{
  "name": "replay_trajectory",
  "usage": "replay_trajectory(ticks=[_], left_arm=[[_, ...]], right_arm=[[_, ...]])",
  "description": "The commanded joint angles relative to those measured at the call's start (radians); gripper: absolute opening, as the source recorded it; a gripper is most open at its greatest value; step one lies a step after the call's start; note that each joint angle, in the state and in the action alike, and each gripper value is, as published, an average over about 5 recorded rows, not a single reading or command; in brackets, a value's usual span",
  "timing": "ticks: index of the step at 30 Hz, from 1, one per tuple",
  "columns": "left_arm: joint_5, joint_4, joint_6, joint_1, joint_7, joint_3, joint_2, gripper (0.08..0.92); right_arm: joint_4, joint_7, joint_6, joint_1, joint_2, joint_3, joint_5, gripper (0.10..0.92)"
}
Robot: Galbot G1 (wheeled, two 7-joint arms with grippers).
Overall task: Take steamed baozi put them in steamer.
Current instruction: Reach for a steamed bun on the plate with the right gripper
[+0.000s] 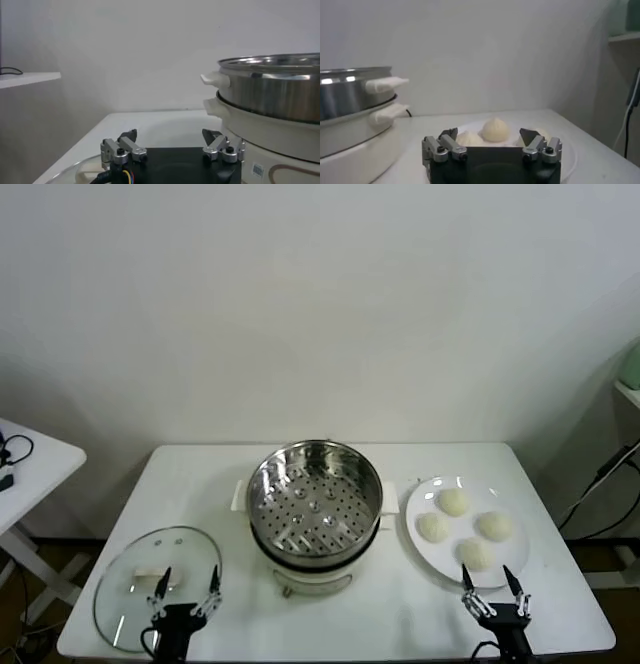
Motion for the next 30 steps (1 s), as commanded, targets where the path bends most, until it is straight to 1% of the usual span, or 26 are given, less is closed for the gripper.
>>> replay_trajectory(ticks=[1,2,4,10,12,15,18,21,23,26,30], left_arm=[[0.001,-0.002,0.001,0.0,0.002,0.002,0.003,0.823],[0.001,-0.002,0.001,0.0,0.002,0.002,0.005,0.823],[0.001,-0.002,0.001,-0.002,0.004,0.003,0.009,0.823],[0.002,0.003,-0.001,-0.012,0.007,0.006,0.016,0.823],[0.004,0.004,-0.003,-0.012,0.008,0.007,0.017,0.823],[0.011,0.006,-0.006,-0.012,0.009,0.01,0.017,0.823],[0.023,0.013,-0.011,-0.015,0.009,0.011,0.017,0.823],[0.037,0.022,-0.016,-0.02,0.01,0.013,0.016,0.823],[0.045,0.027,-0.02,-0.021,0.011,0.015,0.016,0.823],[0.053,0.033,-0.024,-0.023,0.013,0.017,0.017,0.823],[0.062,0.046,-0.028,-0.028,0.015,0.02,0.016,0.823]], right_arm=[[0.06,0.032,-0.164,0.079,-0.05,0.028,0.016,0.823],[0.061,0.029,-0.192,0.102,-0.067,0.031,0.017,0.823],[0.062,0.02,-0.3,0.202,-0.138,0.034,0.03,0.823],[-0.009,0.002,-0.592,0.504,-0.378,-0.066,0.154,0.823],[-0.051,-0.065,-0.654,0.585,-0.469,-0.118,0.148,0.823],[-0.112,-0.268,-0.707,0.701,-0.625,-0.219,0.074,0.823],[-0.168,-0.496,-0.692,0.815,-0.766,-0.35,-0.066,0.823],[-0.234,-0.703,-0.599,0.977,-0.873,-0.54,-0.21,0.823],[-0.282,-0.812,-0.519,1.133,-0.915,-0.707,-0.297,0.823],[-0.386,-0.96,-0.412,1.468,-0.932,-1.064,-0.409,0.823],[-0.557,-1.105,-0.302,1.932,-0.856,-1.55,-0.483,0.823]])
